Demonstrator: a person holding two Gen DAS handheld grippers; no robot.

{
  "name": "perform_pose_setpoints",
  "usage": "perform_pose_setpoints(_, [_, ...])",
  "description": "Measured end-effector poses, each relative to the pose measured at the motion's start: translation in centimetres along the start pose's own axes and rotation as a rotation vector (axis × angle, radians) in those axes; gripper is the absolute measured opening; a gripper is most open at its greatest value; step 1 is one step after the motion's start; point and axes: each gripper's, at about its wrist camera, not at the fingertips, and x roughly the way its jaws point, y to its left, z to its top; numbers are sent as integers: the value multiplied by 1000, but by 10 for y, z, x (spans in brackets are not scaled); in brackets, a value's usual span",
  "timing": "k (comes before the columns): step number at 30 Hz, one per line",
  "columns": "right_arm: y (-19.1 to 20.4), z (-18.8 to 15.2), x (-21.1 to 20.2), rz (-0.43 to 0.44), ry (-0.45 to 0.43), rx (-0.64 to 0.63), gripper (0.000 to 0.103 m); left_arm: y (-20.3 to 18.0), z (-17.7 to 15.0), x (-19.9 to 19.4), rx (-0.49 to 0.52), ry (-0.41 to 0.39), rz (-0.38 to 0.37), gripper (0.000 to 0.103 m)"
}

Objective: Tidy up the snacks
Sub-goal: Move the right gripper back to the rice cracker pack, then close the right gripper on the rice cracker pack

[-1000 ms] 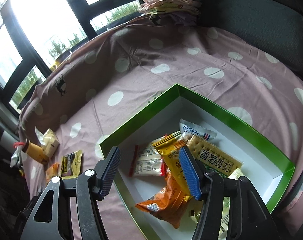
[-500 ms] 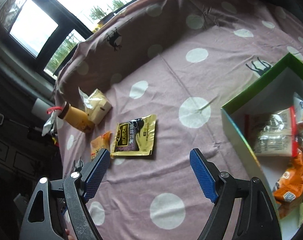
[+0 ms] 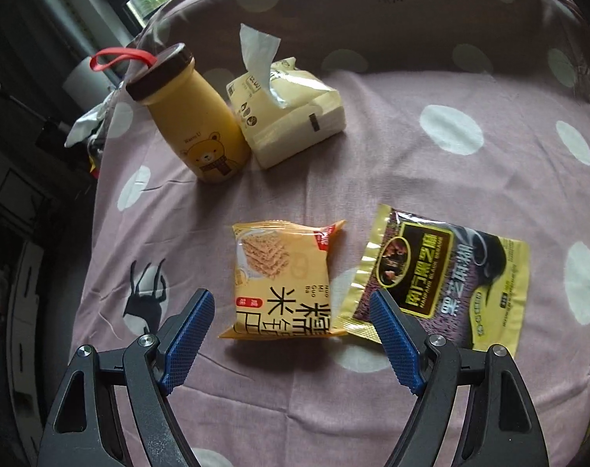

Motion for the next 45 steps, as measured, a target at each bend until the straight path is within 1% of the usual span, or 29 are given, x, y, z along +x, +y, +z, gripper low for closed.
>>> perform_pose_setpoints(2, [7,2,13,-23,15,-10,82,1,0,0,-8,6,-6,90])
perform_pose_setpoints(3, [8,1,18,-33,16,-7,80,1,0,-1,-6,5,-8,90])
perform_pose_setpoints(4, [9,0,20,-50,15,-10,74,1,0,-2,-3,4,-8,90])
perform_pose_setpoints(5, [10,-1,21,-66,17,-18,60,1,1,-2,-1,3,-6,90])
perform_pose_setpoints(8, [7,-8,13,-58,2,-19,60,-2,-1,-1,9,8,6,90])
perform_pose_setpoints(12, [-6,-29,-14,-23,13,-6,60,-8,-3,0,27,23,-11,90])
perform_pose_setpoints(15, [-19,-53,-38,-30,28,-16,60,-16,-6,1,42,47,-38,90])
perform_pose_setpoints(17, [-29,-72,-51,-30,54,-6,60,-23,-9,2,63,57,-46,90])
perform_pose_setpoints(20, [-49,-103,-64,8,81,44,60,-33,-14,2,94,73,-53,90])
perform_pose_setpoints(23, [-59,-128,-67,-4,99,61,60,-43,-20,3,123,85,-66,90])
perform_pose_setpoints(26, [-61,-133,-70,-18,99,44,60,-52,-26,3,150,94,-68,90])
perform_pose_setpoints(28, [-62,-129,-77,-15,73,30,61,-56,-28,5,167,109,-65,90])
perform_pose_setpoints(29, [-64,-127,-82,-13,52,35,64,-58,-30,5,171,117,-66,90])
perform_pose_setpoints(30, [-69,-127,-87,-5,36,46,70,-59,-31,5,172,125,-71,90])
perform_pose_setpoints(31, [-74,-126,-92,15,25,61,72,-59,-32,6,170,132,-79,90])
perform_pose_setpoints(33, [-85,-123,-99,78,13,102,73,-61,-34,5,166,155,-102,88])
perform_pose_setpoints(34, [-93,-121,-102,114,5,131,73,-62,-35,5,162,170,-124,86])
perform_pose_setpoints(35, [-101,-120,-104,142,-4,164,73,-64,-37,5,157,189,-155,80])
perform_pose_setpoints(37, [-109,-118,-106,160,-21,202,73,-70,-42,6,160,229,-220,74])
perform_pose_setpoints(38, [-112,-117,-107,166,-25,206,73,-74,-45,6,167,242,-240,71])
perform_pose_setpoints(40, [-115,-117,-106,187,-27,215,72,-84,-51,6,197,269,-275,68])
perform_pose_setpoints(41, [-116,-116,-104,202,-25,224,68,-88,-54,5,212,277,-296,63])
perform_pose_setpoints(42, [-117,-116,-102,215,-16,231,62,-93,-58,4,226,287,-318,60])
perform_pose_setpoints(44, [-118,-116,-97,226,5,238,57,-102,-64,3,251,312,-367,53])
perform_pose_setpoints(45, [-119,-117,-95,222,14,242,54,-106,-66,3,265,323,-389,53])
